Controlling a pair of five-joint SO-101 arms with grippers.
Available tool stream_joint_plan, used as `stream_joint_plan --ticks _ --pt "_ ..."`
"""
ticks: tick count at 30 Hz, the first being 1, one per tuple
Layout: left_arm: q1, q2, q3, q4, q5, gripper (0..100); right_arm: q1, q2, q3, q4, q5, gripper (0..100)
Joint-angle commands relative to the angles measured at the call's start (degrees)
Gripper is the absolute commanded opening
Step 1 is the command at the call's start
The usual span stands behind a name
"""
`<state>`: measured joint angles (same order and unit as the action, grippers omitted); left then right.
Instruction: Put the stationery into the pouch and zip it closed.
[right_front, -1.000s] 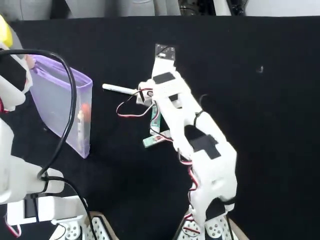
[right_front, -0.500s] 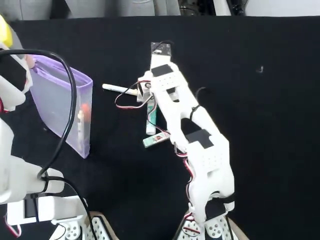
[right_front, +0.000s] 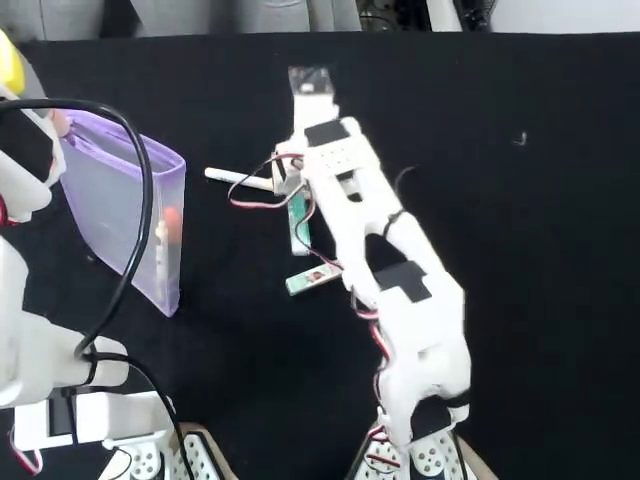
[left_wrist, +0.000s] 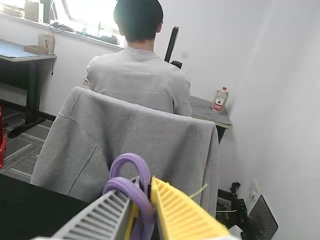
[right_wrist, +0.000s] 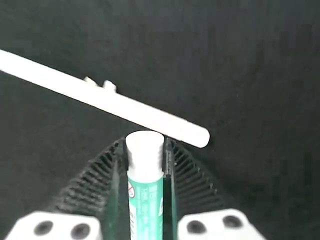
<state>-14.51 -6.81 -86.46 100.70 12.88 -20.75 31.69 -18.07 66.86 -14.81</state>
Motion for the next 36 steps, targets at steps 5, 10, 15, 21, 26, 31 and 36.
stream_joint_plan --ticks 5,10,15,21,26,31,36 --pt "0.0 -1.9 -0.1 0.3 0.7 3 0.3 -26.0 2.5 -13.1 1.4 1.1" --pt "-0.2 -8.4 0.5 0.4 2.9 3 0.0 -37.9 14.5 -27.9 1.2 1.1" --pt "-0.1 -13.4 6.4 0.0 3.3 3 -0.2 -50.1 31.0 -45.9 1.1 1.1" --pt "-0.1 -13.5 9.1 -0.9 7.1 3 -1.8 -67.1 48.7 -59.7 -4.4 1.1" --pt "-0.1 -13.5 9.2 -0.9 7.3 3 -9.9 -79.7 60.1 -65.3 -4.1 1.1" --pt "-0.1 -12.7 9.3 -0.9 7.4 3 -19.7 -87.4 68.6 -71.8 2.3 1.1" --pt "1.0 -10.0 9.2 -0.9 7.4 3 -25.9 -90.4 71.9 -75.6 4.7 1.1"
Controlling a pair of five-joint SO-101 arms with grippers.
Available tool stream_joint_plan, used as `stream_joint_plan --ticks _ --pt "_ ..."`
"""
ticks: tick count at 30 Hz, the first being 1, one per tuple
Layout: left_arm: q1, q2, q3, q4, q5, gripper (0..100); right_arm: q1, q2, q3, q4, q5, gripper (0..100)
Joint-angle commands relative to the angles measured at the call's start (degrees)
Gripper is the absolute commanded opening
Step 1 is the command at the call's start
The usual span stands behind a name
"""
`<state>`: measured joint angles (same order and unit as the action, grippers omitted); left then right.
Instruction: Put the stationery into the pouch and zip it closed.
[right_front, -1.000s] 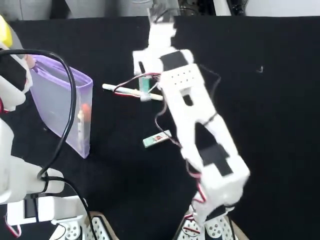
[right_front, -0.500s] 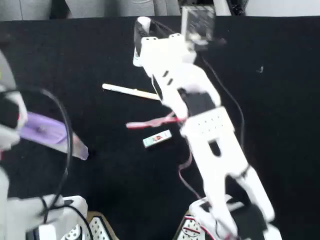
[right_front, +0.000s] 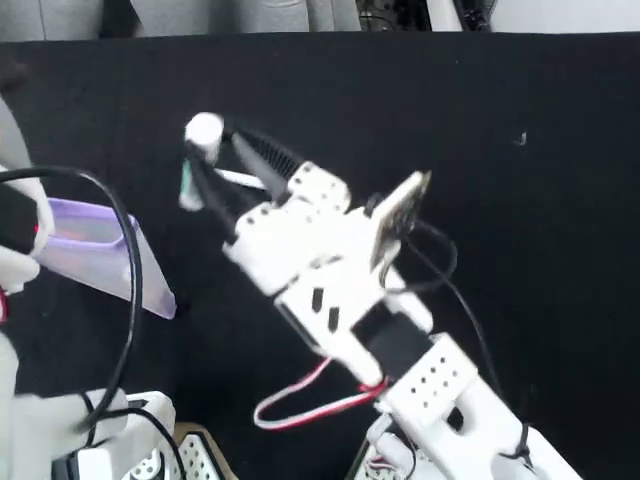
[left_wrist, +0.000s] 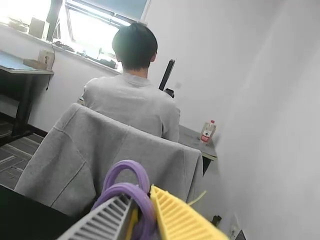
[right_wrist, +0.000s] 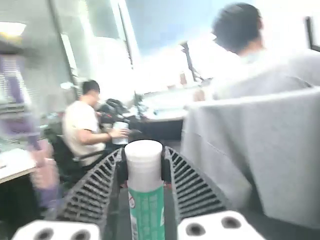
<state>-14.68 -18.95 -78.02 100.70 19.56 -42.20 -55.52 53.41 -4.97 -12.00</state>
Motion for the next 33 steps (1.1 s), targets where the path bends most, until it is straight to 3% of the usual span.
stream_joint_plan --ticks 1,7,16,33 --pt "2.8 2.3 0.7 -0.8 0.7 3 -5.4 -3.2 0.5 -4.5 2.3 1.1" --pt "10.0 2.5 0.7 0.1 0.6 3 -7.0 -3.6 0.2 -9.6 3.1 1.1" --pt "10.2 2.5 0.2 0.1 0.8 3 -8.1 -3.3 1.9 -12.8 -1.5 1.1" --pt "10.3 2.4 -3.2 0.1 4.7 3 -8.5 2.0 2.9 -18.5 -1.0 1.1"
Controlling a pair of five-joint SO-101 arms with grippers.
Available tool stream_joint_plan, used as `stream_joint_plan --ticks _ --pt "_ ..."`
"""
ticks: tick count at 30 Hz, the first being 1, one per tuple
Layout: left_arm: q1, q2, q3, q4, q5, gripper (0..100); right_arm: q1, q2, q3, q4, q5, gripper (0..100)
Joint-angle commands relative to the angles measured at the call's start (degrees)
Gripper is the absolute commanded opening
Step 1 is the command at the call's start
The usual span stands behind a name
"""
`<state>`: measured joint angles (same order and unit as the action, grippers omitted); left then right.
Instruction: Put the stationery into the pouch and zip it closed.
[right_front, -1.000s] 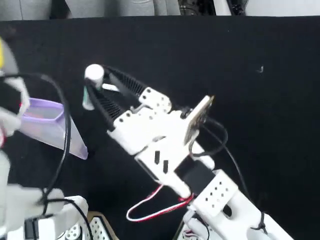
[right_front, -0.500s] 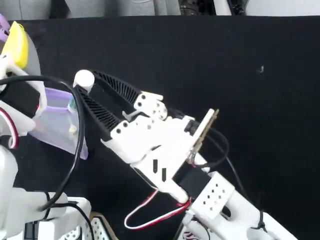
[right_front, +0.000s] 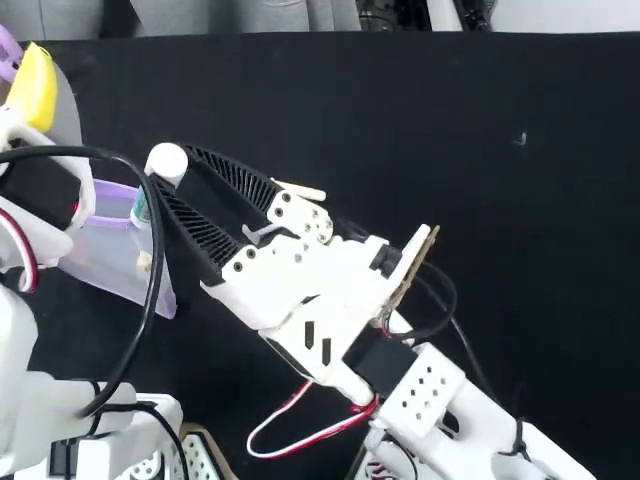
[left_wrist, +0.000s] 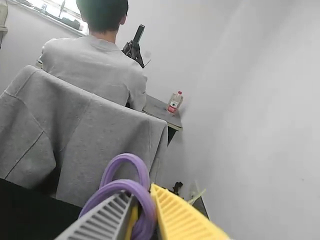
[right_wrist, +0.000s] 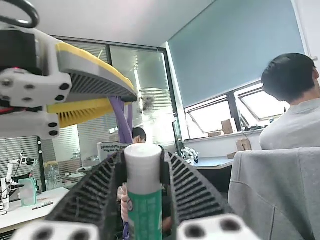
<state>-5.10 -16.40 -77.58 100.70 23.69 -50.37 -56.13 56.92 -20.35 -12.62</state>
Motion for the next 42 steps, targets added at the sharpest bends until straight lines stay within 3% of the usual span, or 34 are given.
stream_joint_plan --ticks 1,12,23,42 --pt "0.7 -0.2 -4.4 0.1 0.6 3 -0.1 3.9 -0.7 -4.0 -0.4 1.1" --pt "0.7 -0.2 -4.7 0.2 0.6 3 0.2 13.8 -3.2 -6.0 -0.4 1.1" --pt "0.7 -0.2 -4.7 0.2 0.6 3 -0.9 25.0 -7.0 -8.4 4.3 1.1" --pt "0.7 -0.2 -4.6 0.2 0.7 3 -0.9 30.3 -8.9 -9.4 4.0 4.2"
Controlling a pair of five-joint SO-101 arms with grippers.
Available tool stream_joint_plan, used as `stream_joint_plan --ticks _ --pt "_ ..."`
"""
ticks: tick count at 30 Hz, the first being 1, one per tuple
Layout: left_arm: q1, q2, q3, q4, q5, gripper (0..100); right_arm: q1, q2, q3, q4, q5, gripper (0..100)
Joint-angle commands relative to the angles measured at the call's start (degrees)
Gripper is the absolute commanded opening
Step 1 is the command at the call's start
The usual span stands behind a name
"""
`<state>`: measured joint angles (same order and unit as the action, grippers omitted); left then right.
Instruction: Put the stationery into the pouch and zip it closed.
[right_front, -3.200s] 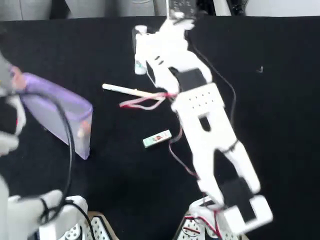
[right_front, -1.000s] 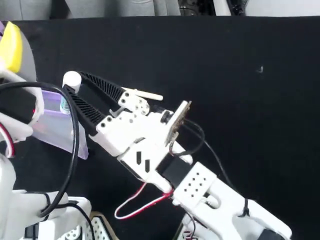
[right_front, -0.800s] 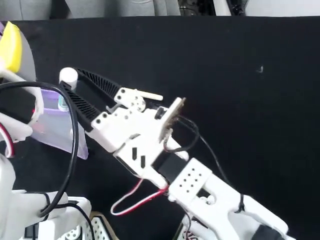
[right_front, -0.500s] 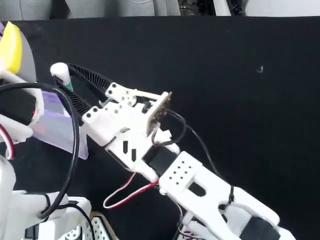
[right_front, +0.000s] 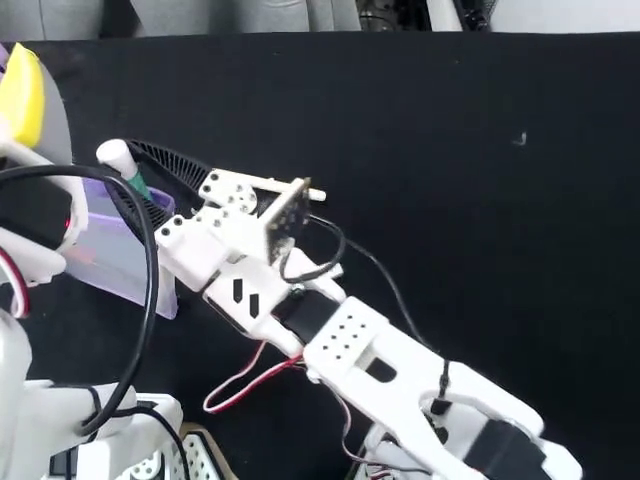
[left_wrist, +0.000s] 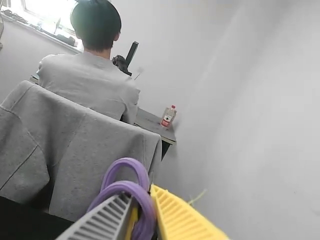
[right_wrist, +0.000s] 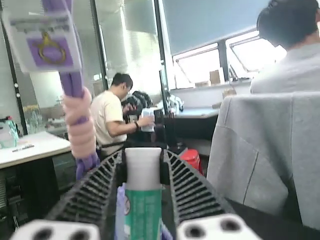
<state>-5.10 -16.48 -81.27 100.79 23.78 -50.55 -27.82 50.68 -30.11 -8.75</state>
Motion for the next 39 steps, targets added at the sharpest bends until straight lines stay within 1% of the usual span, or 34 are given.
stream_joint_plan --ticks 1,6,9,14,20,25,29,31,33,35,37,39 --pt "0.7 -0.1 -0.9 0.1 0.6 3 -0.9 3.1 -2.8 0.6 0.2 7.7" --pt "0.7 -0.1 -0.9 0.1 0.6 3 -2.5 7.1 -2.9 0.3 0.4 25.4" --pt "0.7 -0.1 -0.9 0.1 0.6 3 -2.5 6.5 -2.9 0.4 0.5 29.9" --pt "0.7 -0.1 -0.9 0.1 0.6 3 -2.1 2.2 -2.4 0.9 0.5 29.3" --pt "0.7 -0.7 -1.6 0.1 0.6 3 -2.0 -5.8 -2.1 8.1 0.5 29.3" --pt "0.2 -8.6 -2.4 0.1 0.6 3 1.1 -14.4 -2.2 15.6 0.5 29.3" --pt "0.2 -14.2 -2.3 0.0 0.4 3 1.8 -15.7 -2.3 16.9 0.5 29.3" --pt "0.2 -14.8 -2.2 0.0 0.2 3 1.7 -14.4 -2.5 16.9 0.7 29.3" --pt "0.2 -14.9 -2.2 0.0 0.2 3 1.8 -12.0 -4.0 17.0 3.6 29.3" --pt "0.2 -15.1 -2.2 0.0 0.1 3 1.9 -8.7 -7.2 19.1 9.8 29.3" --pt "0.1 -14.8 -2.2 0.0 0.0 3 1.9 -5.3 -12.8 25.5 15.2 29.3" --pt "-2.2 -13.8 0.5 0.0 -2.4 3 1.8 -1.9 -19.9 33.8 16.6 29.3"
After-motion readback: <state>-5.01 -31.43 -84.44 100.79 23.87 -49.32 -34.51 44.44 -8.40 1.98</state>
